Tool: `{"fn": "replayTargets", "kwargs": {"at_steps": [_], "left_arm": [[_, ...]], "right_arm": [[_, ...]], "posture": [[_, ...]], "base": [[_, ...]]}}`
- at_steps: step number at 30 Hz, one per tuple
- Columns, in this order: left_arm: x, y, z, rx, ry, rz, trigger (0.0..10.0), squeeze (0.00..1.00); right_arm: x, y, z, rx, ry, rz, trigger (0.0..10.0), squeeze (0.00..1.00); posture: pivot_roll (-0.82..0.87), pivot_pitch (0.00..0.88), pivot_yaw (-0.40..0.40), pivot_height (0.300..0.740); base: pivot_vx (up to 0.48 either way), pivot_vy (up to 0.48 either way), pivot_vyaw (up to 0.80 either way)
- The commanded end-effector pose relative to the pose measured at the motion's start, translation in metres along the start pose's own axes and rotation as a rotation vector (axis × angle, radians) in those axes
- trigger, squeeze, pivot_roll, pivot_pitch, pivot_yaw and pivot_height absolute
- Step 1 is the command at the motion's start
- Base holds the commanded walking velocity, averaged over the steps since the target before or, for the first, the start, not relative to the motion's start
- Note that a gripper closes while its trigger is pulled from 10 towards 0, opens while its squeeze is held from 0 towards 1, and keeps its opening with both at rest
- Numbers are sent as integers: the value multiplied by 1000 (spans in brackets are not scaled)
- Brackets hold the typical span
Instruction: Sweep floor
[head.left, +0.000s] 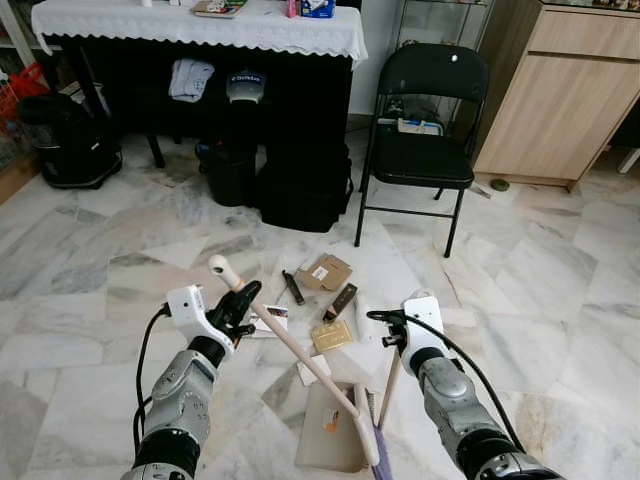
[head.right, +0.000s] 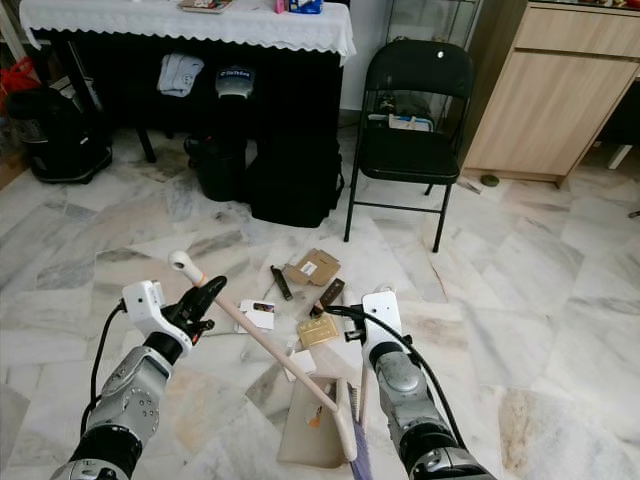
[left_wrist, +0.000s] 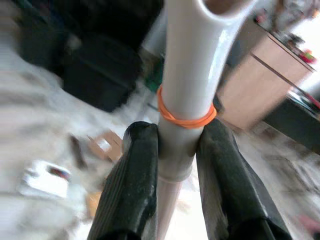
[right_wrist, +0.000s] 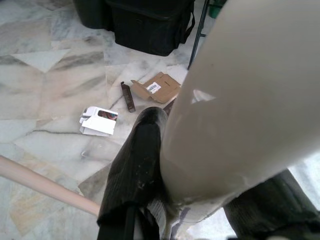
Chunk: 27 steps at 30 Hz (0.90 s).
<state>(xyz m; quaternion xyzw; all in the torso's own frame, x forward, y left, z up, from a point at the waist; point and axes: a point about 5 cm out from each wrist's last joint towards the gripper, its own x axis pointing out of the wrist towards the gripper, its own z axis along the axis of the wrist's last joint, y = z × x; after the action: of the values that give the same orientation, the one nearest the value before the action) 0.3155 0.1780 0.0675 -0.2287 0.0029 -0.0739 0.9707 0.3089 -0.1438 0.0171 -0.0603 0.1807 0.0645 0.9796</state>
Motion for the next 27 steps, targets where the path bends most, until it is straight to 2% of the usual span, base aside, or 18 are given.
{"fn": "replayTargets", "kwargs": {"at_steps": [1,4,13,16,20,22,27], "left_arm": [[2,4,21,55,-109,57,10000,0],[1,7,37,103,-180,102,10000,0],[-4,4,61,207,-274,122,10000,0],[-4,4,62,229,-278,134,10000,0],[-3,2,58,239,-269,149,10000,0],[-4,0,53,239,-256,159,10000,0],[-7,-2,45,265,-238,164,10000,0]], "right_arm": [[3,-3,15,9,-73,-8,10000,0],[4,-2,19,15,-91,-5,10000,0],[5,5,25,27,-124,34,10000,0],[6,8,29,40,-154,45,10000,0],[4,9,42,66,-251,50,10000,0],[2,9,49,82,-320,49,10000,0],[-2,9,54,96,-389,46,10000,0]], "posture": [[-3,3,-63,740],[0,0,-63,740],[16,0,-62,740],[16,0,-60,740],[16,0,-58,740],[16,0,-57,740],[16,0,-53,740]], "base": [[0,0,0],[0,0,0],[0,0,0],[0,0,0],[0,0,0],[0,0,0],[0,0,0]]}}
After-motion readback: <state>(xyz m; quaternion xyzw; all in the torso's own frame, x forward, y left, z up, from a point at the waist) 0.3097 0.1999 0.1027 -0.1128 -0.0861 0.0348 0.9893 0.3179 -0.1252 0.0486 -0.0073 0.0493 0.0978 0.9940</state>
